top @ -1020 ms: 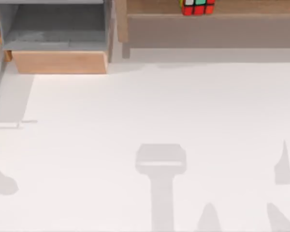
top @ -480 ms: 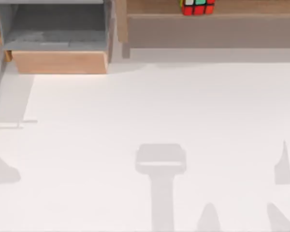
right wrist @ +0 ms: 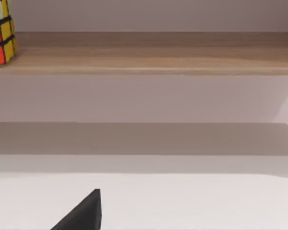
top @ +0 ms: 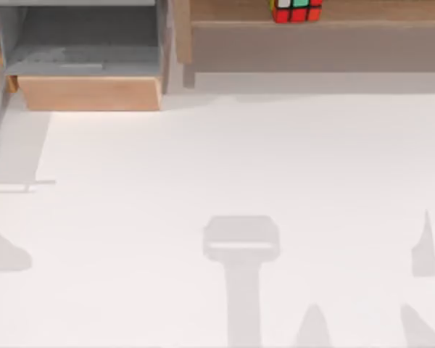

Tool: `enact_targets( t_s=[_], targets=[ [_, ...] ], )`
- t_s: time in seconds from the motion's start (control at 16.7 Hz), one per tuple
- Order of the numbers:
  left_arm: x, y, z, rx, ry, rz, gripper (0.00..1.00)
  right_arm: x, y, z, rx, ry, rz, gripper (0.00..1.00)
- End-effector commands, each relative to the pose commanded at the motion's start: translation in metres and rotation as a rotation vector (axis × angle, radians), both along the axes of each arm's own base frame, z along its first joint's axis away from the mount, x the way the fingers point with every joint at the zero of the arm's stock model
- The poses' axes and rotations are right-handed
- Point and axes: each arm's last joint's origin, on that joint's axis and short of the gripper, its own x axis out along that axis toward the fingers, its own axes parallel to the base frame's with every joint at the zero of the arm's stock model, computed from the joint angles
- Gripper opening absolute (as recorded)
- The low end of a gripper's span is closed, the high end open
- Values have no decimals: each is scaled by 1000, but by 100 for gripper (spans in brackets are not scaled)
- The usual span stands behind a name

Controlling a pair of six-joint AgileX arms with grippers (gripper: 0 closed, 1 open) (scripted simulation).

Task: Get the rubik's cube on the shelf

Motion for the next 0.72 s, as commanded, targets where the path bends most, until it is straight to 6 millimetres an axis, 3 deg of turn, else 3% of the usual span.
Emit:
enact_targets(
  t_s=[0.6, 0.72],
  targets=[
    [0, 0, 0, 0, 0, 0, 2, 0, 0, 0, 0, 0, 0, 100],
    [0, 0, 0, 0, 0, 0, 0, 0, 0, 0, 0, 0, 0, 100]
  ],
)
